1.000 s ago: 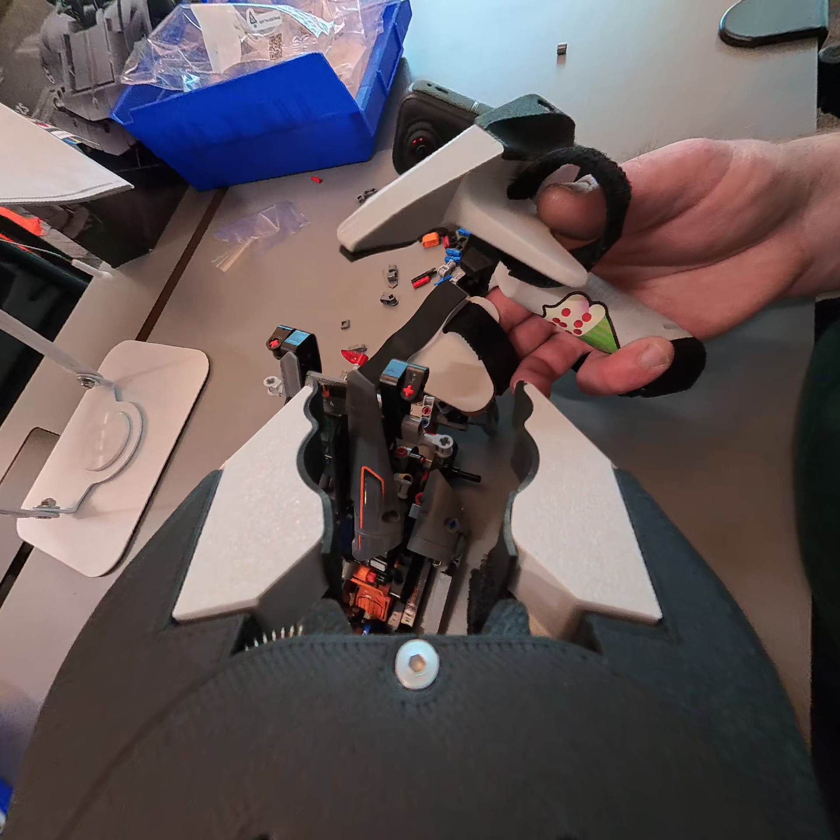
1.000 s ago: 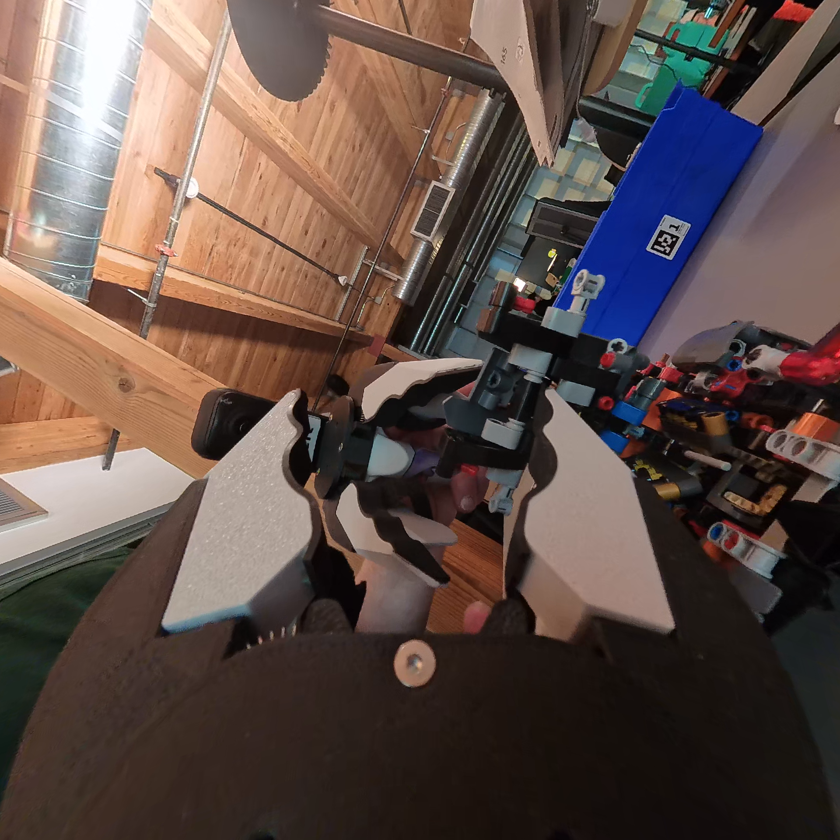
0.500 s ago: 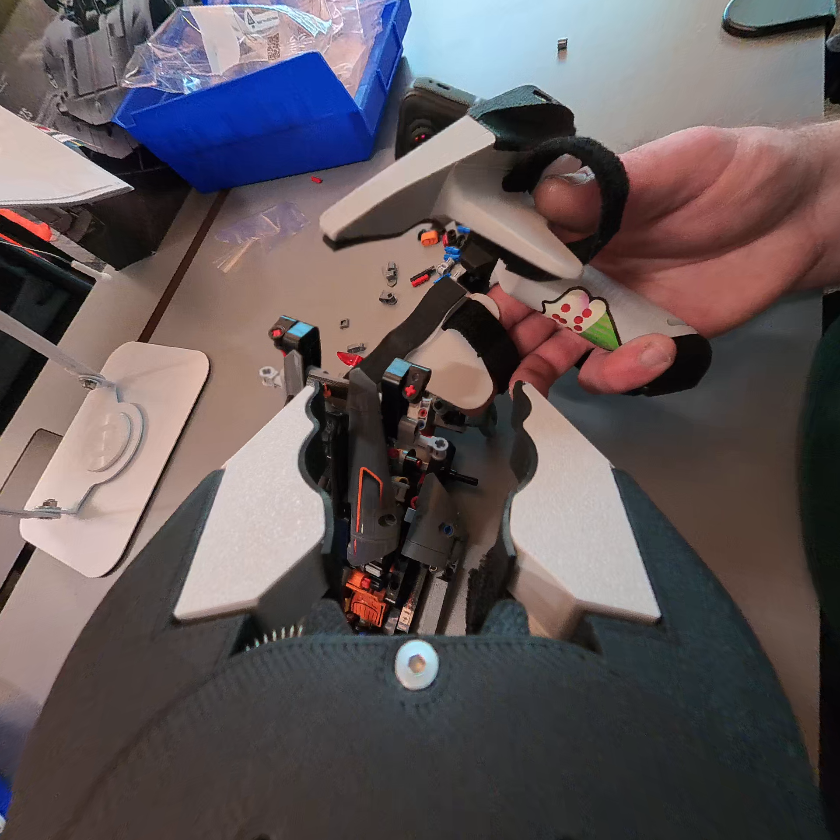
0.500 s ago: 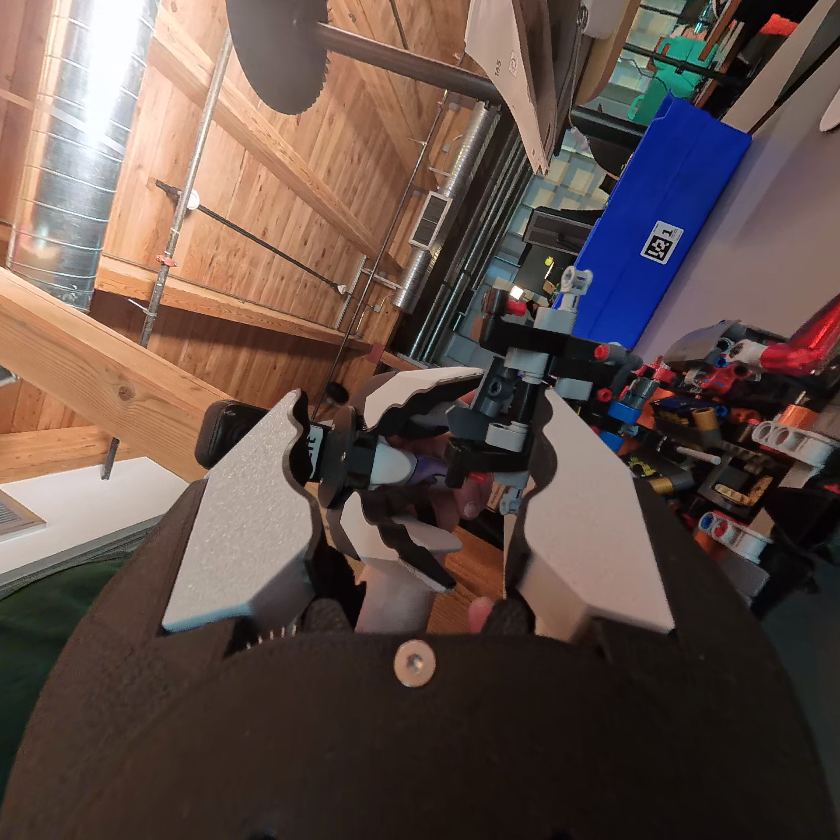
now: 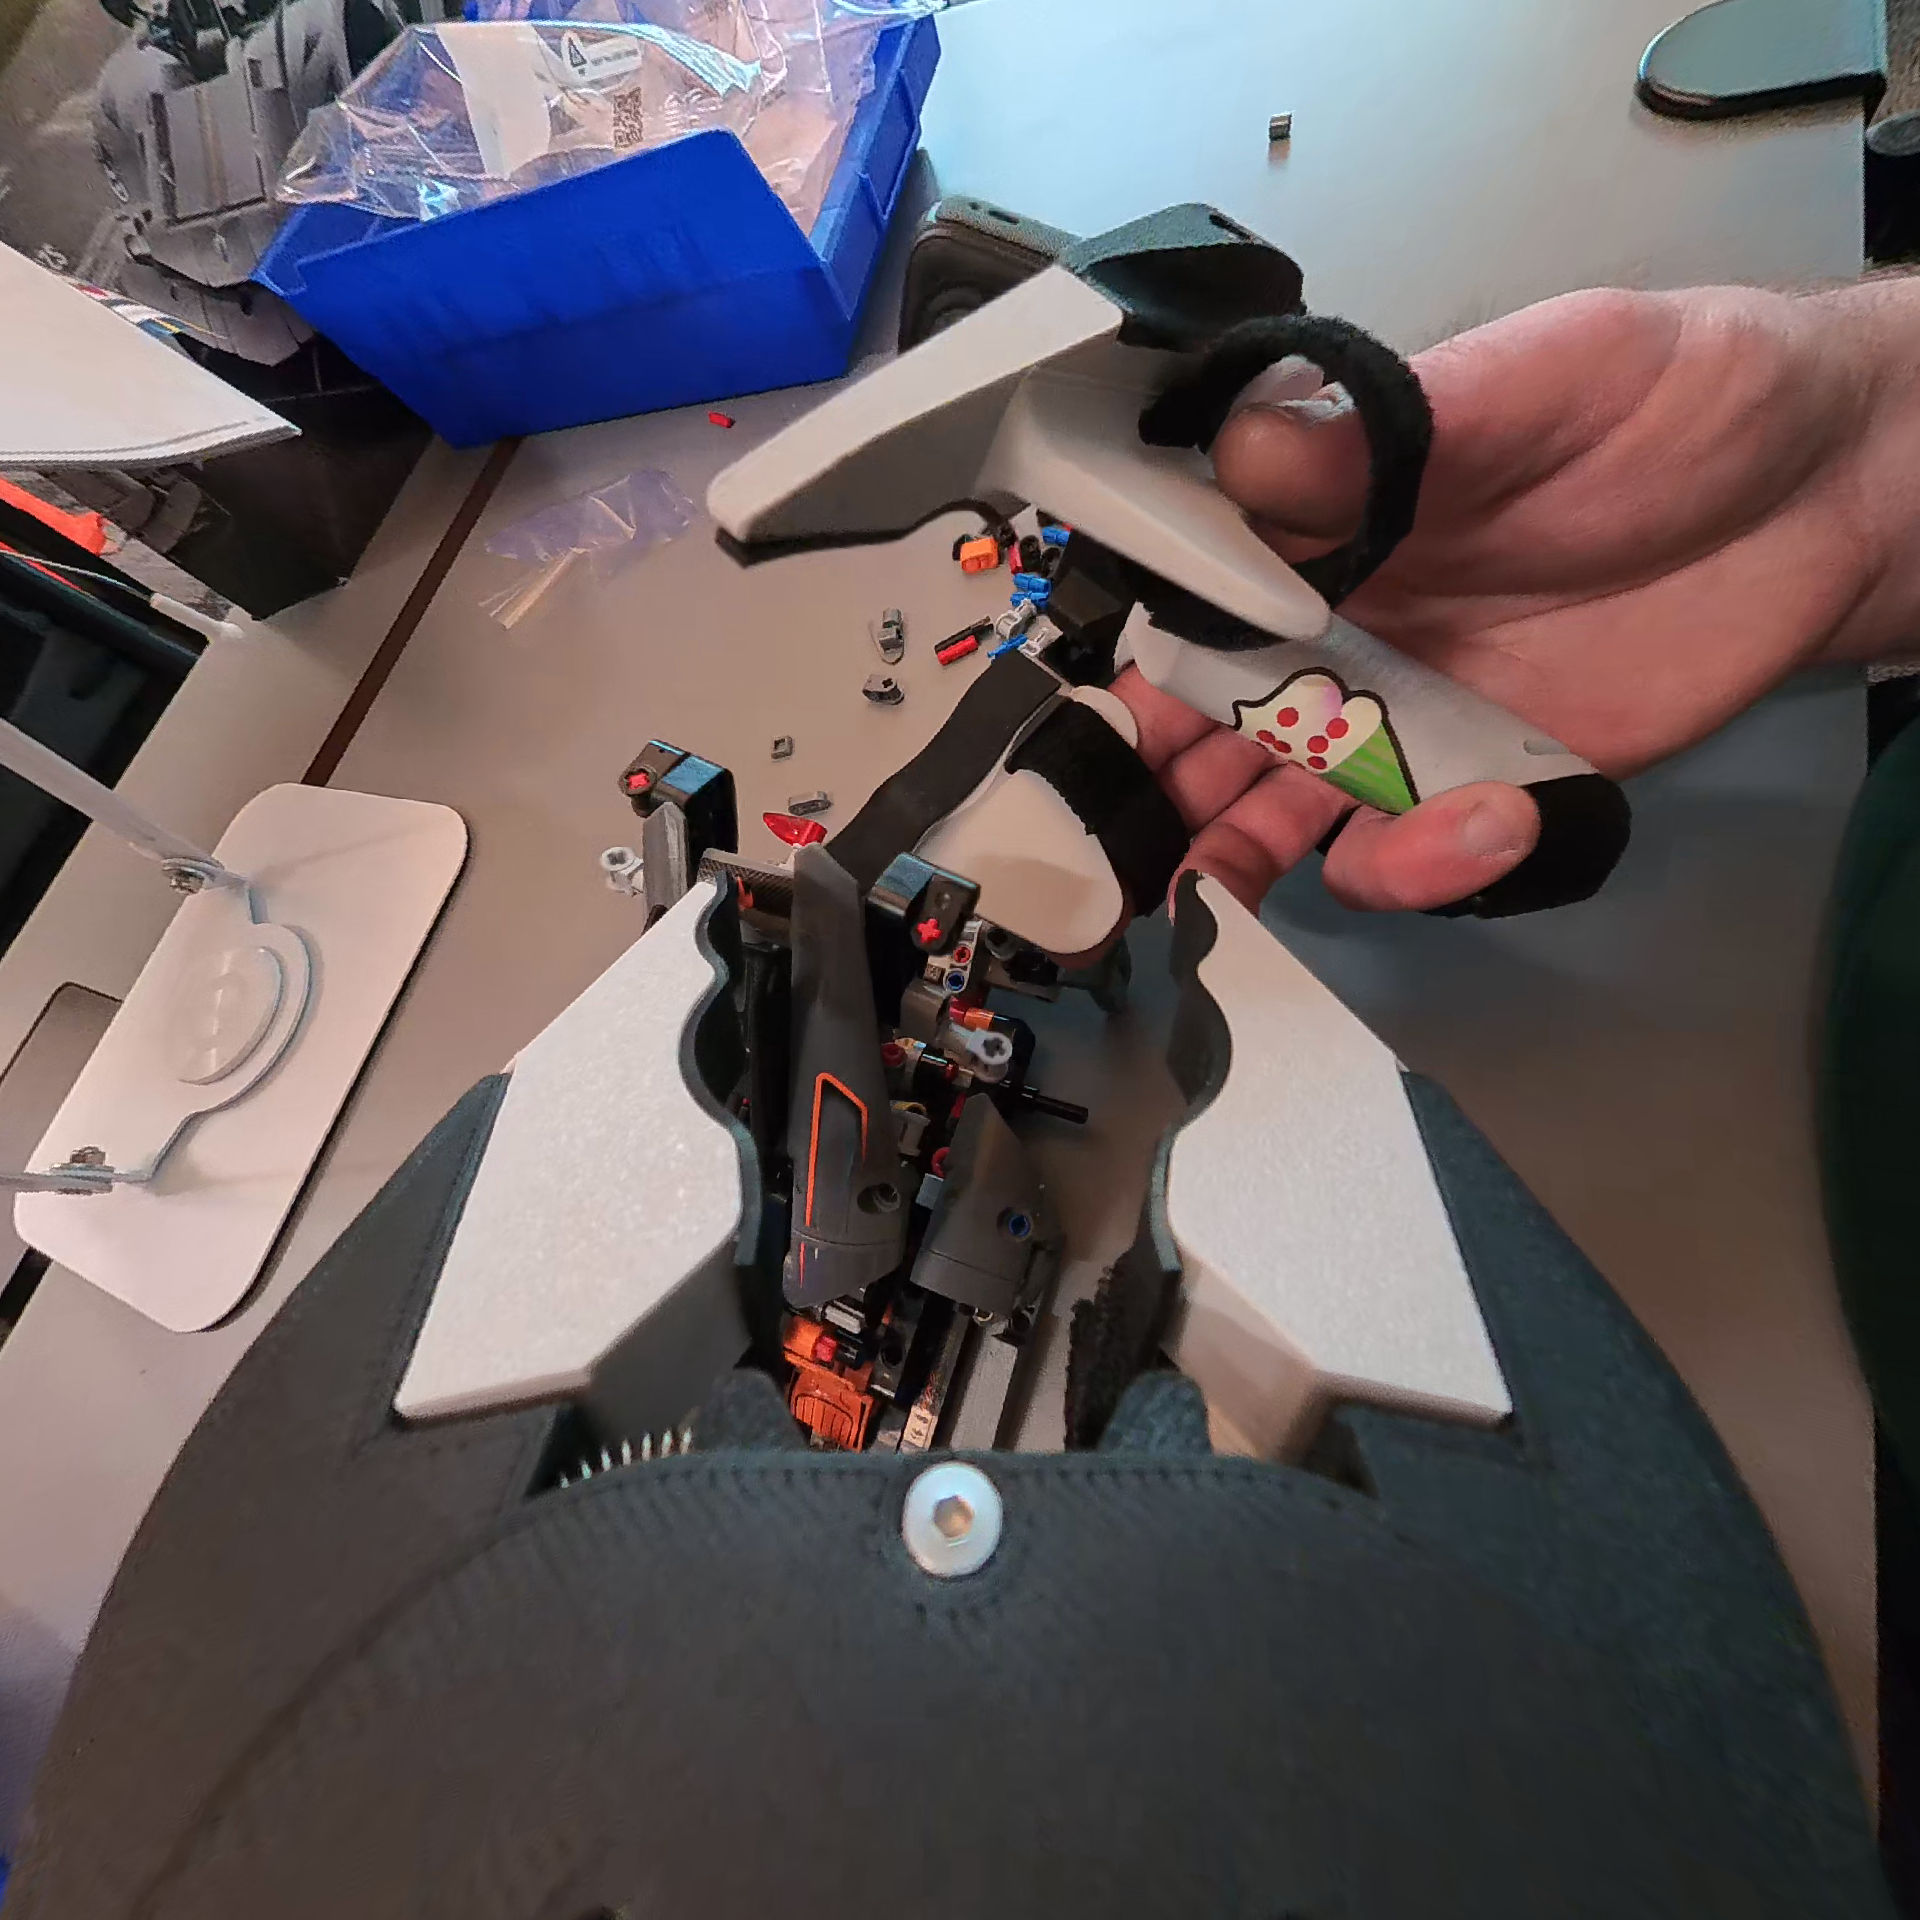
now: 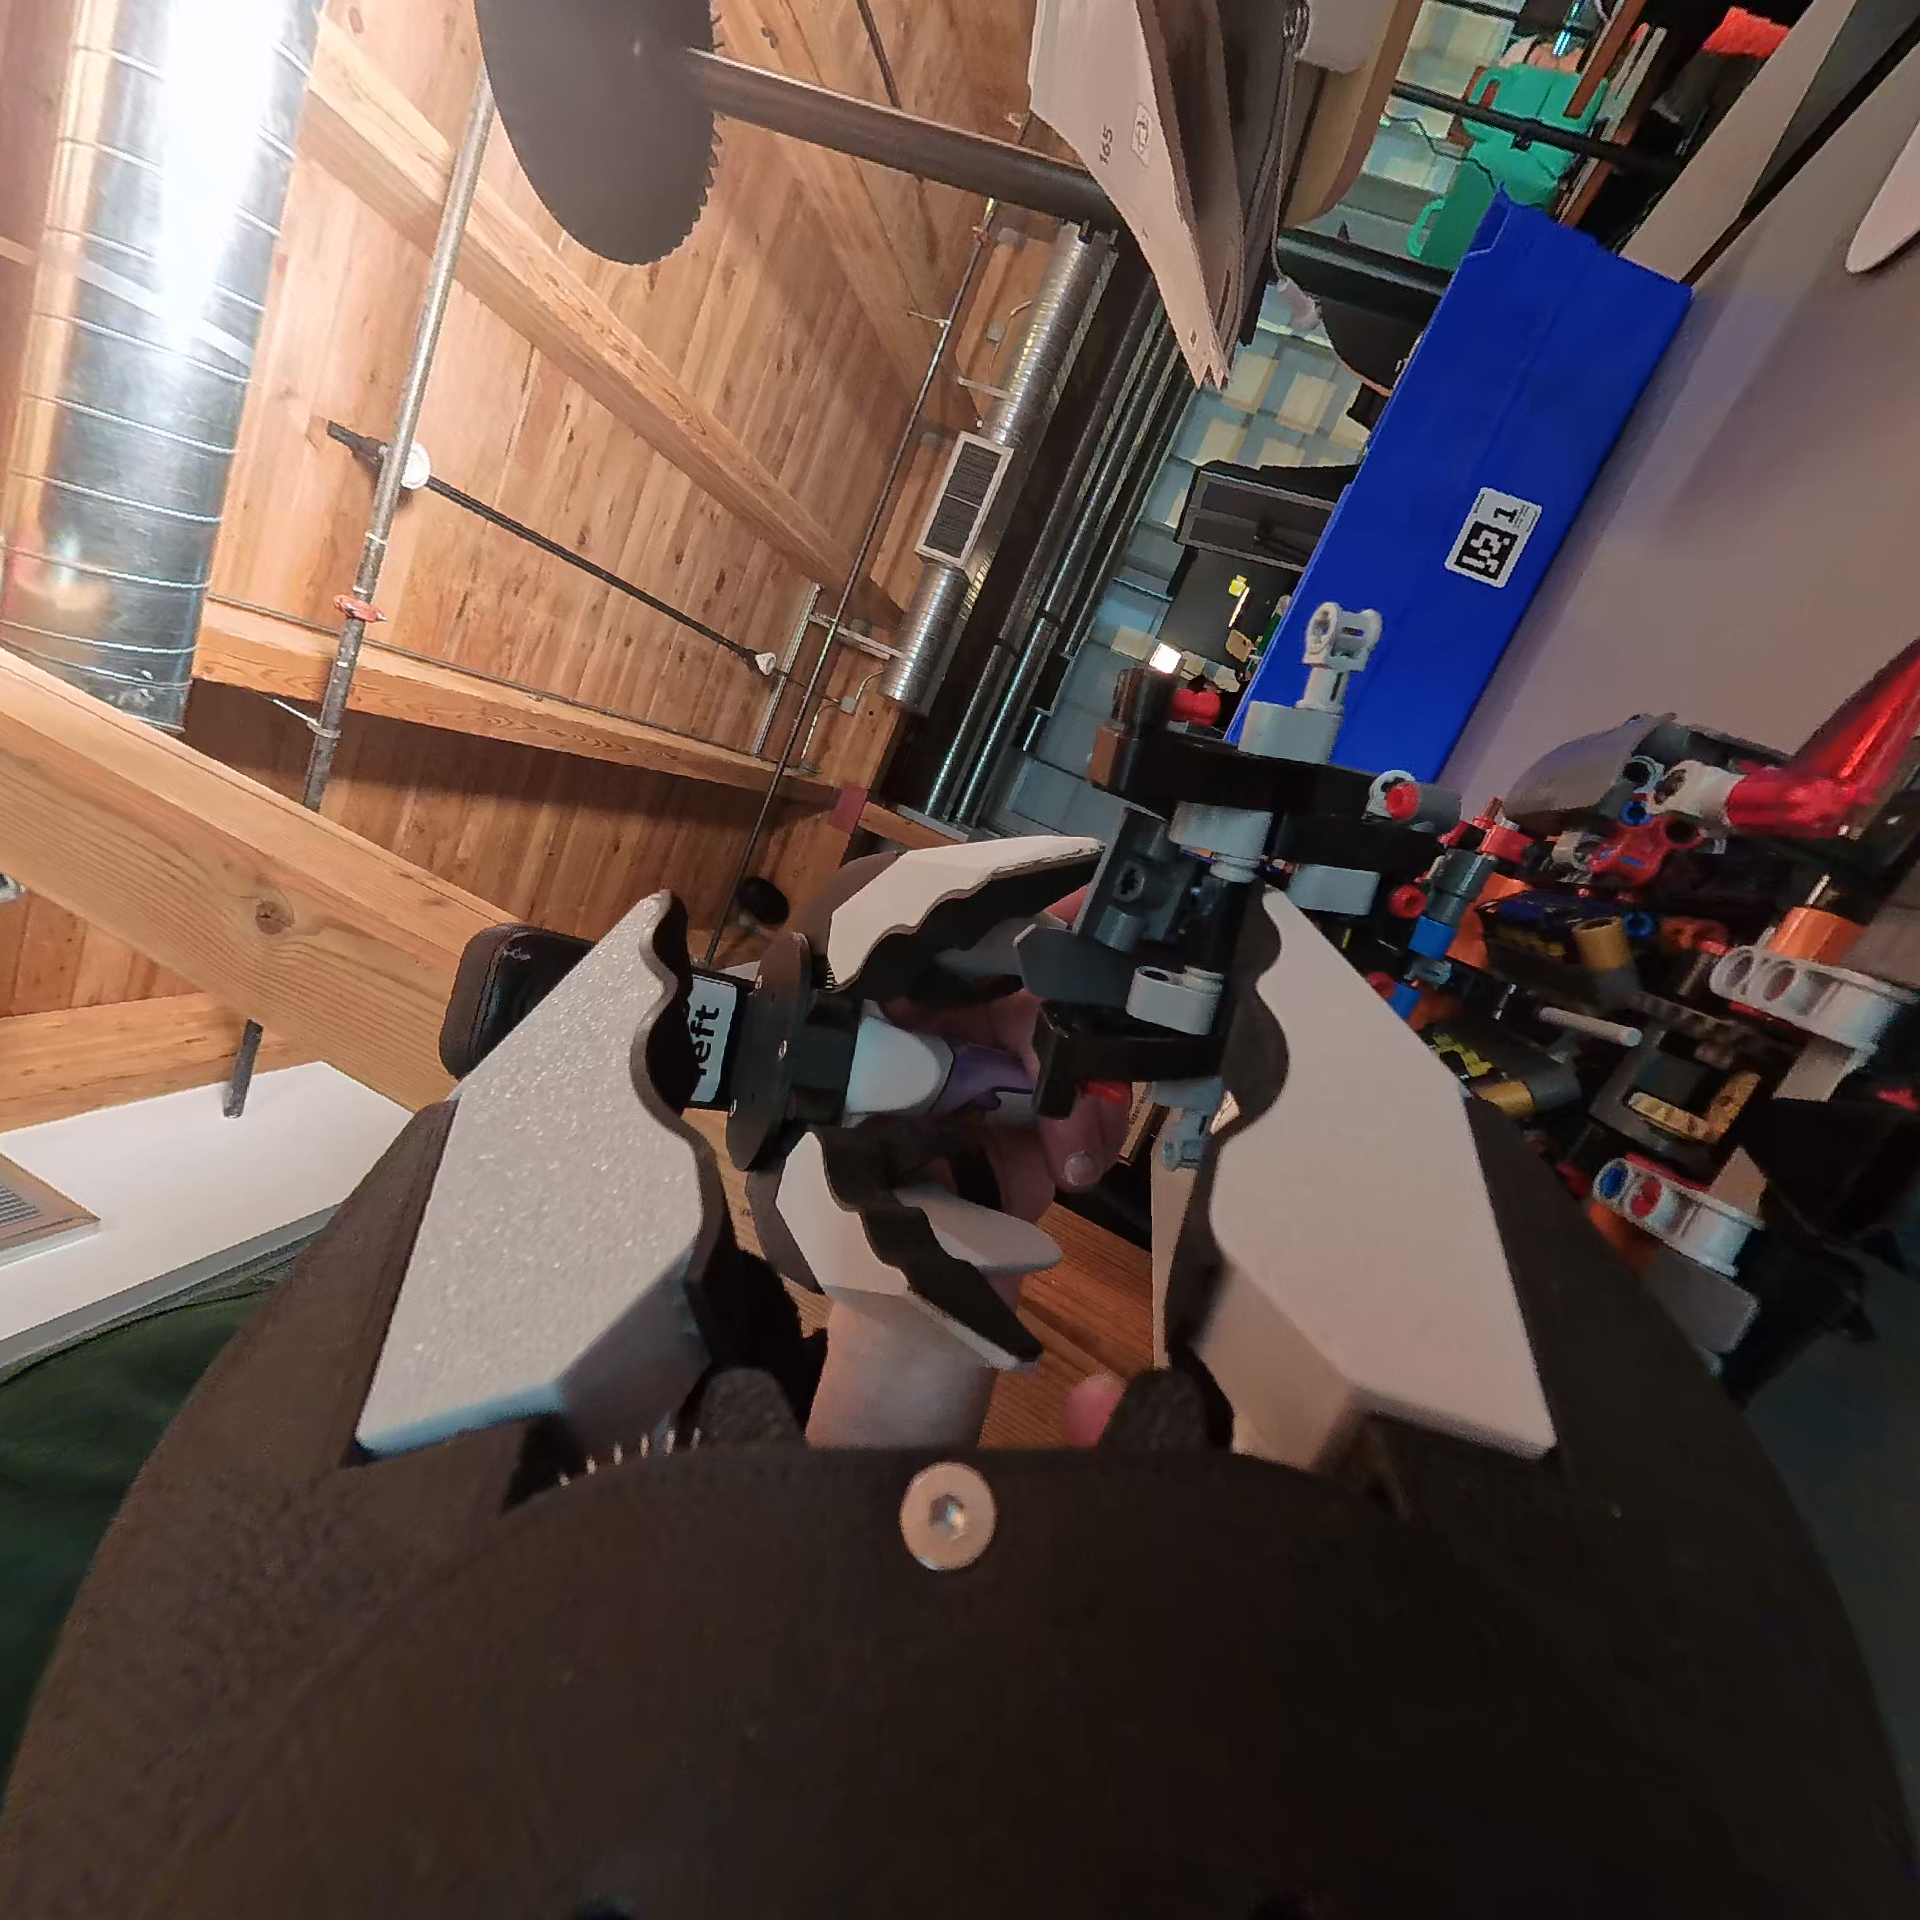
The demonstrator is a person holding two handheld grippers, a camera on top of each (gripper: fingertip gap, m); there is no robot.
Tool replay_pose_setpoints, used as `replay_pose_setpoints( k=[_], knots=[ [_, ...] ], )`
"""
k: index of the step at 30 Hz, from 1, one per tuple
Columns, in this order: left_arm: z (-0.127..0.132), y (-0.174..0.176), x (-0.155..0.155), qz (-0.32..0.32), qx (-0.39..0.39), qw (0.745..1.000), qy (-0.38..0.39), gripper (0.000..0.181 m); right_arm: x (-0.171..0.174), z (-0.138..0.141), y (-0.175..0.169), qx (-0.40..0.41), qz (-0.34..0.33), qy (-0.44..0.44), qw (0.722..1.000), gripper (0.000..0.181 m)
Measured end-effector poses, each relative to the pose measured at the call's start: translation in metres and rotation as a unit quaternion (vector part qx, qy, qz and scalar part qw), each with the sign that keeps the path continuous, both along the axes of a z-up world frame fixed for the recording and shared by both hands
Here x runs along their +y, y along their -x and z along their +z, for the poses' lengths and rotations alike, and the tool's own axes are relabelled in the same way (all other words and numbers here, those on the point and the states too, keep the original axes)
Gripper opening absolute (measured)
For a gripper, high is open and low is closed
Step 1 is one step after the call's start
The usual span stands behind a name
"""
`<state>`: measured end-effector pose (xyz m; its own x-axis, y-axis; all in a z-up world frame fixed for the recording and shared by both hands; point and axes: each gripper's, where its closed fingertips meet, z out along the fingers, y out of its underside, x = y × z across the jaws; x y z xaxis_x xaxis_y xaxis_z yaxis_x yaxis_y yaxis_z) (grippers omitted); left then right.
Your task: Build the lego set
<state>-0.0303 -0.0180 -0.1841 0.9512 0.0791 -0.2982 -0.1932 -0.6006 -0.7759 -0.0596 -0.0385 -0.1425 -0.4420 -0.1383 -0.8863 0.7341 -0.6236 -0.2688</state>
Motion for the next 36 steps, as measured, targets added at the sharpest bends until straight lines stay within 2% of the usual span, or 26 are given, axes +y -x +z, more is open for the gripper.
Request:
replay_pose_setpoints(
  k=[6,28,33,36],
  knots=[
    [0.002,0.001,-0.002,0.001,-0.004,1.000,-0.008,0.077,-0.003,-0.001,-0.004,-0.002,0.008,0.003,1.000,0.102],
    [-0.002,0.003,-0.004,0.009,0.006,1.000,-0.006,0.078,-0.004,0.004,0.003,0.001,0.001,0.009,1.000,0.108],
    [-0.003,0.008,-0.009,0.029,0.068,0.997,0.009,0.083,-0.005,0.003,0.002,0.003,0.004,0.010,1.000,0.105],
    [-0.011,0.017,-0.021,0.043,0.135,0.988,0.062,0.083,-0.006,0.004,0.001,0.006,0.009,0.007,1.000,0.105]
  ],
)
